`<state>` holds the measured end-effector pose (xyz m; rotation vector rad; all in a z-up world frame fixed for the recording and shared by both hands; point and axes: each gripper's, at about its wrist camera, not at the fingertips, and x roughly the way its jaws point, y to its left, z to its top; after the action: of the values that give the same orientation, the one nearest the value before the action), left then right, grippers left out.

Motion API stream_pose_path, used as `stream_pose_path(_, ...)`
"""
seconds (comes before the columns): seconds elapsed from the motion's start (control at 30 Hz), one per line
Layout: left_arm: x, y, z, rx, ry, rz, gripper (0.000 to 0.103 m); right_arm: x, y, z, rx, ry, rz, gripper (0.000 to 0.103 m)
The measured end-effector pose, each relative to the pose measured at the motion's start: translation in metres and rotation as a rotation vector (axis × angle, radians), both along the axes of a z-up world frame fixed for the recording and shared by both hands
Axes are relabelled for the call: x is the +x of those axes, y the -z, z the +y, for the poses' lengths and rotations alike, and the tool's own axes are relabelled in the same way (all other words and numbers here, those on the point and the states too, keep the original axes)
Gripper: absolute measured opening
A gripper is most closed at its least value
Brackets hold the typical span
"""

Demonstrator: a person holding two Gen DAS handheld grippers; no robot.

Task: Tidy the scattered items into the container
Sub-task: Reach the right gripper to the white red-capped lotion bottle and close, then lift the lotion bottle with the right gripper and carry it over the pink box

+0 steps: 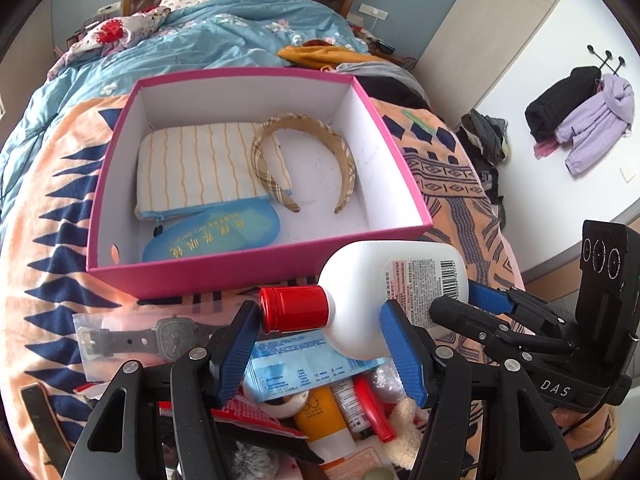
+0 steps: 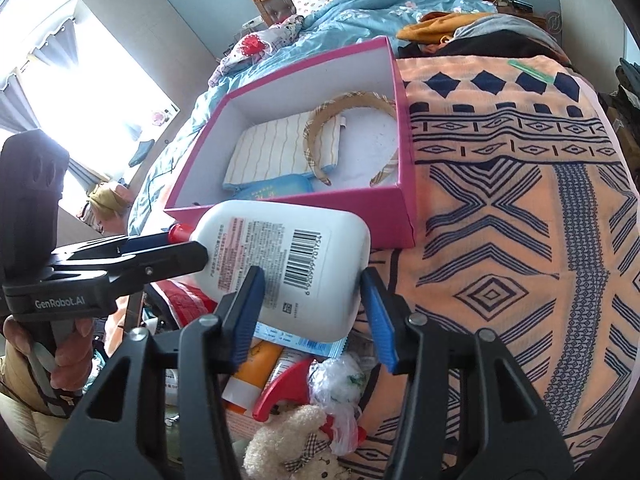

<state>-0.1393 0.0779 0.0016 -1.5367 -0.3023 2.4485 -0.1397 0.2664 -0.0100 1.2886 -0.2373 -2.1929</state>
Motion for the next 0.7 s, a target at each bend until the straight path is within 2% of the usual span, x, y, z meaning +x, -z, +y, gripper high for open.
stream_pose_path(0.7, -0.029, -0.029, -0.005, -0.047, -0.018, 0.089, 0.064, -0.037, -0.028, -0.014, 0.001, -0.037, 0.084, 0.053)
